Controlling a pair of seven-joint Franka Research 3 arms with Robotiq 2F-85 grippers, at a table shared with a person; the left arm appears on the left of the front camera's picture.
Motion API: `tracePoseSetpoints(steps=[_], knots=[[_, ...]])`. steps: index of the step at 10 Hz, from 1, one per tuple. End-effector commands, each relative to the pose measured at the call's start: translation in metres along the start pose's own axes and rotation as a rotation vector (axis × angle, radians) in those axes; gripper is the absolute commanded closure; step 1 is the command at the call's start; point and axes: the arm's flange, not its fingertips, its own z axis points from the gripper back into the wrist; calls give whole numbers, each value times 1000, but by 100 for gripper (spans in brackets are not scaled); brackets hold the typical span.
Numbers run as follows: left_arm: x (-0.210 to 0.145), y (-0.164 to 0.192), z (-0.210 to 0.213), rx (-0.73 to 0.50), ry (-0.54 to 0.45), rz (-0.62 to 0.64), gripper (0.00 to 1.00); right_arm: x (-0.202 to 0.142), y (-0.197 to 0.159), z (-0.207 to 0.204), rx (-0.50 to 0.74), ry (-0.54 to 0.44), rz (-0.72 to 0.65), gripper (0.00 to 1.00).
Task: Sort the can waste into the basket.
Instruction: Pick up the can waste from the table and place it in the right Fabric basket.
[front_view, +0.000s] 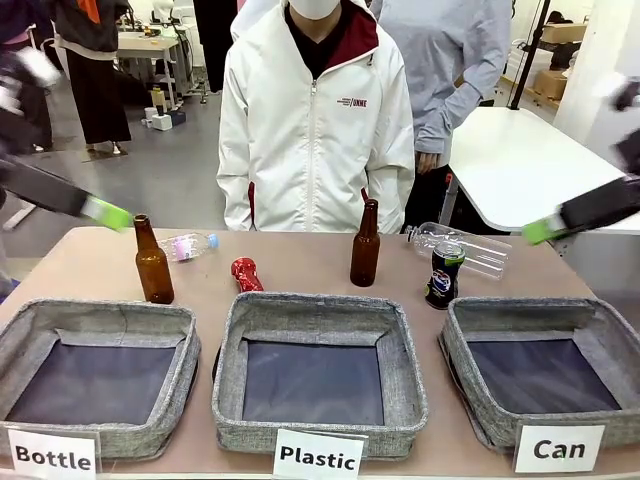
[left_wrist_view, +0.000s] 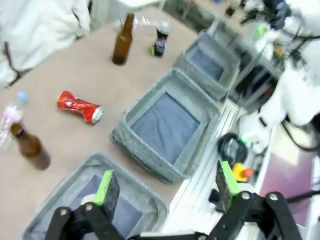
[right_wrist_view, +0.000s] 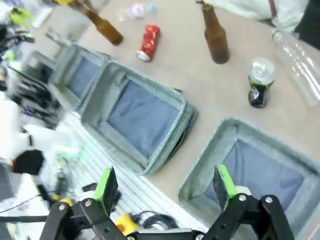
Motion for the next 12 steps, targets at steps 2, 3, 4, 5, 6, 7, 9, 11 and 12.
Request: tracePoseSetpoints(steps=[2, 3, 4, 5, 6, 7, 9, 11, 12], knots=[[-99, 71, 79, -32, -310, 320, 0, -70, -81, 49, 173, -204, -340, 0], [-118, 96, 101, -28, -366, 435, 0, -90, -111, 63, 242, -294, -455, 0], [-133, 117, 107, -13, -437, 547, 0, -106, -141, 74, 288, -389, -574, 0], [-156, 123, 114, -32, -519, 593, 0, -117, -161, 80, 316, -435, -653, 0], [-166, 112, 105, -23, -589, 639, 0, -124, -176, 84, 328, -448, -700, 0], [-160, 112, 99, -6, -610, 669, 0, -128, -192, 82, 332, -480, -766, 0], [-162, 144, 146, -20, -567, 687, 0, -139, -189, 95, 310, -456, -768, 0], [-162, 144, 146, -20, -567, 687, 0, -139, -189, 95, 310, -456, -768, 0], [-162, 144, 146, -20, -567, 687, 0, -139, -189, 95, 310, -456, -768, 0]])
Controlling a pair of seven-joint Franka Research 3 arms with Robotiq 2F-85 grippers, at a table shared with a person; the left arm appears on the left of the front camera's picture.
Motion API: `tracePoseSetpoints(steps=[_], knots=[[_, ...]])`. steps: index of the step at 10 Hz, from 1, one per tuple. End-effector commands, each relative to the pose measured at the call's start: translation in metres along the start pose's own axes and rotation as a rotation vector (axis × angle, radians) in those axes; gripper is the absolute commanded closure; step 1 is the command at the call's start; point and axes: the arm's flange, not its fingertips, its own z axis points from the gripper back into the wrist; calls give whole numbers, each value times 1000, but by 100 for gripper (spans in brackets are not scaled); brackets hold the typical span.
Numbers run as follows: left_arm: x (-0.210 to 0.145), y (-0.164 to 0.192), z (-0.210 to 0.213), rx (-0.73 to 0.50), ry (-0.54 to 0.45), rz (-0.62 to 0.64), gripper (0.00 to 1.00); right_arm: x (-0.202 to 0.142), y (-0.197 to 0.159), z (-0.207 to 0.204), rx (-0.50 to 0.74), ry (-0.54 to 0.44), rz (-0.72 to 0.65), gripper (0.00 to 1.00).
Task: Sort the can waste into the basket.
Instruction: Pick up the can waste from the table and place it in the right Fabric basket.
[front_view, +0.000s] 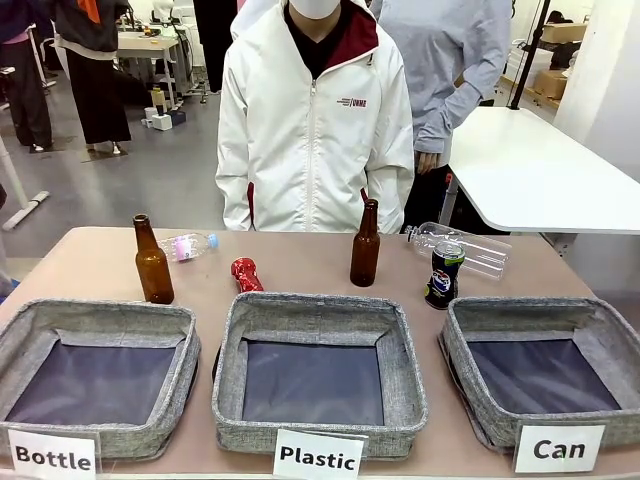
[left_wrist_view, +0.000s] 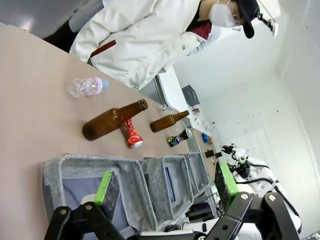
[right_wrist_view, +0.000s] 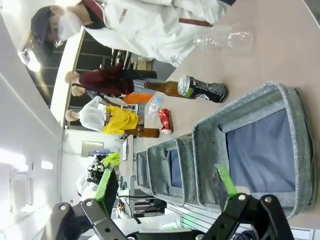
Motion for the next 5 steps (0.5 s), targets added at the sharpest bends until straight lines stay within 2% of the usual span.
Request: tracePoseSetpoints(steps=[1, 3, 4, 5], knots=[[4, -1, 1, -7, -10, -34, 0, 2, 2, 4, 19, -15, 34, 0], [-1, 0, 3, 3, 4, -4, 0, 2, 2, 4, 19, -15, 34, 0], [-9, -8, 2, 52, 1, -31, 0, 2, 2, 4, 19, -15, 34, 0], [-7, -20, -7, 80, 72, -83, 0, 2, 2, 4, 19, -15, 34, 0]])
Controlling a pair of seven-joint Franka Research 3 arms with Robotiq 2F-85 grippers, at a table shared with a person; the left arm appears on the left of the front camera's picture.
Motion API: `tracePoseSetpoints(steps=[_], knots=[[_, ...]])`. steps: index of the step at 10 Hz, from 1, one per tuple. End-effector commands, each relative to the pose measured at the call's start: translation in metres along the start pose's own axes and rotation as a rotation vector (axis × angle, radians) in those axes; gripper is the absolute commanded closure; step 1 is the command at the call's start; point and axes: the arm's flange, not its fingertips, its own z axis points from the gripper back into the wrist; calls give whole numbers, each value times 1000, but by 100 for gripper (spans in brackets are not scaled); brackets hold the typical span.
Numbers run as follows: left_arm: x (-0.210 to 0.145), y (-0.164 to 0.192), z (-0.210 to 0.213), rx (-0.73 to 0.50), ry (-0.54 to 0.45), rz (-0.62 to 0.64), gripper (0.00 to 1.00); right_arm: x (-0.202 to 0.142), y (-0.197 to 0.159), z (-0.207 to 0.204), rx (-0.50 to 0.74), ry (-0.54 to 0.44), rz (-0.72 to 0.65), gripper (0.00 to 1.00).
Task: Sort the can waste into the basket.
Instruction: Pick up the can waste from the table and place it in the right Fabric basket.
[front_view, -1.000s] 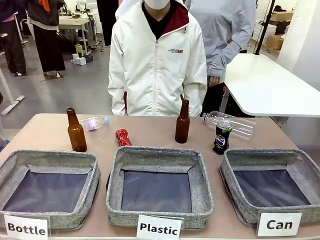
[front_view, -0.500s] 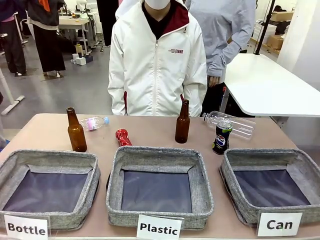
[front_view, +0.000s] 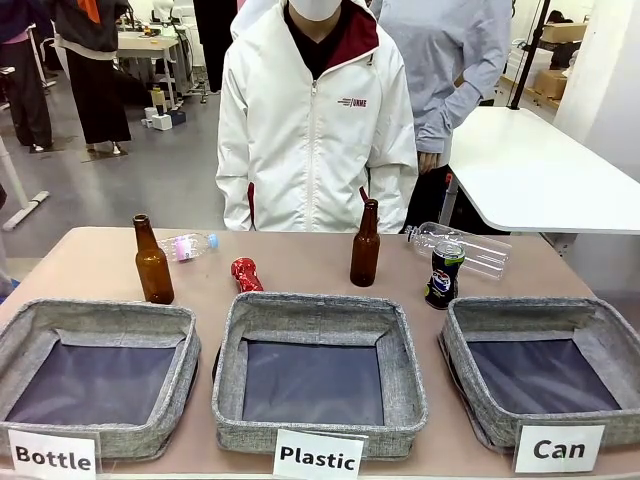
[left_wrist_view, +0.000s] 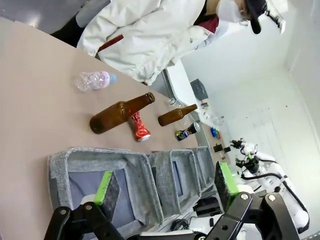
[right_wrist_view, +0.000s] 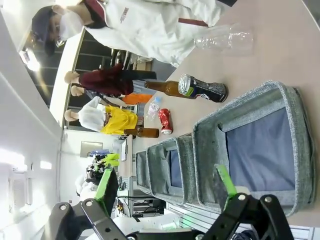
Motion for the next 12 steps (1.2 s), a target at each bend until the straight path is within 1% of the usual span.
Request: tracePoseSetpoints(steps=[1, 2, 3, 4, 6, 7, 8, 9, 10, 11, 12], knots=[[-3, -38, -23, 81, 113, -90, 0, 4, 0, 0, 21, -7, 29, 0], [-6, -82, -51, 204, 227, -221, 0, 4, 0, 0, 21, -7, 29, 0], [-11, -119, -81, 292, 345, -353, 0, 4, 0, 0, 21, -7, 29, 0], [-8, -147, -116, 369, 466, -441, 0, 4, 0, 0, 21, -7, 29, 0], [-26, -199, -199, 572, 546, -547, 0, 4, 0, 0, 21, -7, 29, 0], [-34, -215, -238, 638, 599, -591, 0, 4, 0, 0, 21, -7, 29, 0], [-41, -222, -269, 688, 651, -616, 0, 4, 0, 0, 21, -7, 29, 0], [-48, -224, -287, 693, 700, -640, 0, 4, 0, 0, 21, -7, 29, 0], [-41, -219, -287, 613, 740, -607, 0, 4, 0, 0, 21, -7, 29, 0], [-72, -234, -282, 656, 646, -662, 0, 4, 0, 0, 21, -7, 29, 0], [-72, -234, -282, 656, 646, -662, 0, 4, 0, 0, 21, -7, 29, 0]])
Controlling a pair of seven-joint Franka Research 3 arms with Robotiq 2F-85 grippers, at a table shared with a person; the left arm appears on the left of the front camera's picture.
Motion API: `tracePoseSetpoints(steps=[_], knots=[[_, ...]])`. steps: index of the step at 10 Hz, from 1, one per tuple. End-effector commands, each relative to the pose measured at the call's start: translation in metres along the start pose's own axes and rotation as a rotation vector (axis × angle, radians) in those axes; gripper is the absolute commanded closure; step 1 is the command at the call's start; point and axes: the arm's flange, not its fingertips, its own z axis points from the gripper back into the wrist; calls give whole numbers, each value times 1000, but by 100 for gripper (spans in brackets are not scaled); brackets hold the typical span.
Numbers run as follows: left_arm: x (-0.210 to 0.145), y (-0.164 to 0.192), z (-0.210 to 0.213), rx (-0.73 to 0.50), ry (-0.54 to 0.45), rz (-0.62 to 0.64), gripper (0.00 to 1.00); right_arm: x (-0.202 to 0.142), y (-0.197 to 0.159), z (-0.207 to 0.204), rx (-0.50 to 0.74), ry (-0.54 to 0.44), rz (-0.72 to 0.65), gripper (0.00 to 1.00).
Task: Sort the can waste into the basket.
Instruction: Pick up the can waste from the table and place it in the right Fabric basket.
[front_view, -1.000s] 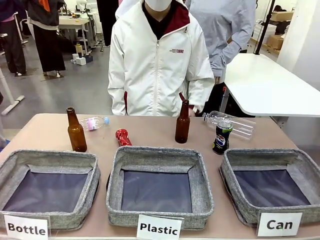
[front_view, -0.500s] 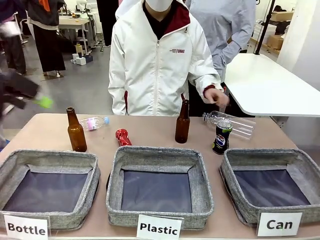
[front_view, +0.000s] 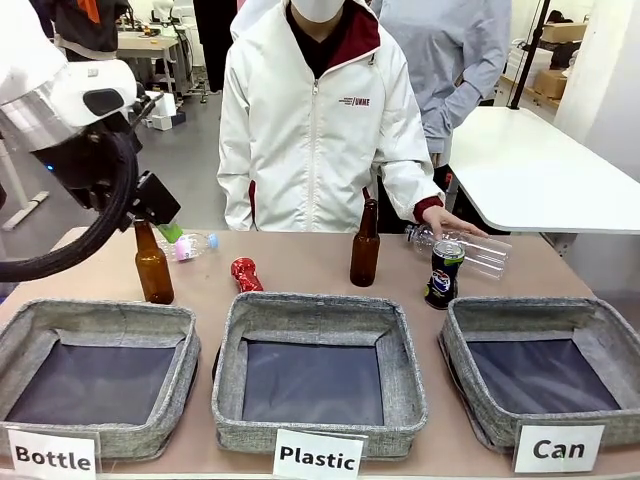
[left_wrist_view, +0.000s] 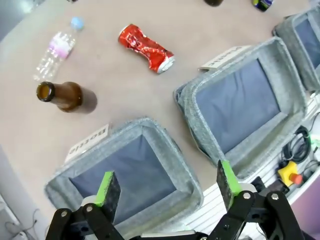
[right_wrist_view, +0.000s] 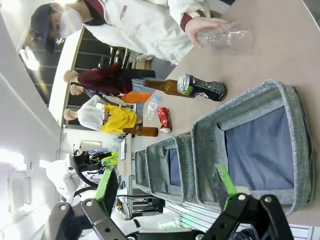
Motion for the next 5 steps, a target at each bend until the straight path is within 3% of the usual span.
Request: tracePoseSetpoints(steps=[1, 2, 3, 5], knots=[[-13, -5, 14, 24, -41, 20, 0, 4, 0, 0, 25, -14, 28, 0], [0, 0, 0, 0, 0, 0, 0, 4, 0, 0, 25, -14, 28, 0], [13, -16, -8, 2, 109, 131, 0, 4, 0, 0, 25, -14, 28, 0], [41, -60, -21, 80, 158, 204, 0, 4, 0, 0, 25, -14, 28, 0]])
